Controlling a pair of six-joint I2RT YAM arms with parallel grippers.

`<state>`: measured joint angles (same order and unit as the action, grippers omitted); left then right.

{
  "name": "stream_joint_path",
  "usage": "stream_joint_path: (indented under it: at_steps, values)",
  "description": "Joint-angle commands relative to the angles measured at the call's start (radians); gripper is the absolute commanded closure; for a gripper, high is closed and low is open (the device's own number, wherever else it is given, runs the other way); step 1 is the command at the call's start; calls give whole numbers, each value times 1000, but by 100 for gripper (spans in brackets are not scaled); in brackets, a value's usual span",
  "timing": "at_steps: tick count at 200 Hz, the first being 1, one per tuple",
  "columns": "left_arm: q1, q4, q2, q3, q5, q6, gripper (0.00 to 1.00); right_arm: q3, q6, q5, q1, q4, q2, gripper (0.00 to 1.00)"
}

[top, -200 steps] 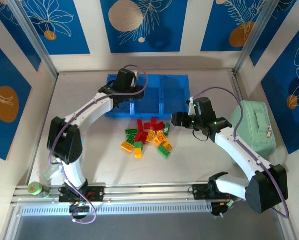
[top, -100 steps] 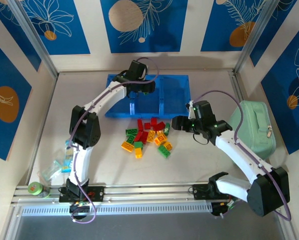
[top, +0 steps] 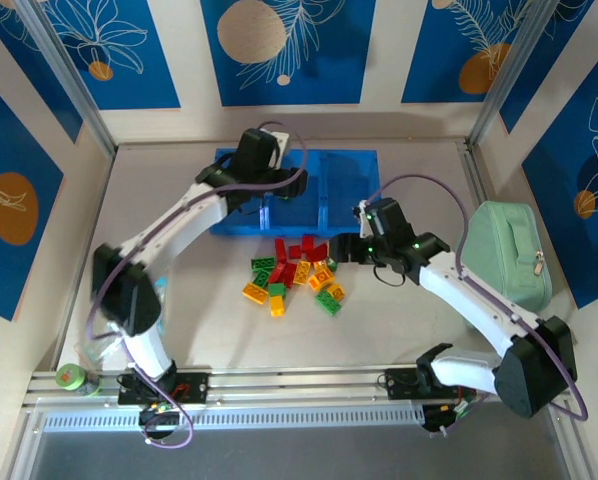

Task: Sort the legos into containers by color
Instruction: Place the lego in the container, then pick up the lego from the center of the table.

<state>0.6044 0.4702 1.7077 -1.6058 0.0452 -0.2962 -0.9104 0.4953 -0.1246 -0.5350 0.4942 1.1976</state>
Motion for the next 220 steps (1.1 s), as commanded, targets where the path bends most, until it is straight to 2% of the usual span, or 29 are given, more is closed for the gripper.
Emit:
stream_joint_path:
  at_steps: [1, 46, 93, 126, 165, 220]
  values:
    - [4, -113, -160, 205, 24, -44, 21, -58, 26, -55, -41, 41, 57, 27]
    - [11, -186, -444, 595, 40, -123, 21, -209, 63, -104, -123, 99, 276, 30]
    - [14, -137, -651, 827, 77, -172, 22, -403, 119, -185, -161, 202, 532, 32]
    - [18, -124, -747, 924, 82, -208, 22, -516, 140, -240, -170, 246, 661, 35]
    - [18, -109, -790, 964, 86, -219, 22, -621, 154, -281, -175, 274, 772, 39]
    - [18, -101, -818, 985, 104, -221, 22, -668, 173, -312, -175, 266, 860, 43]
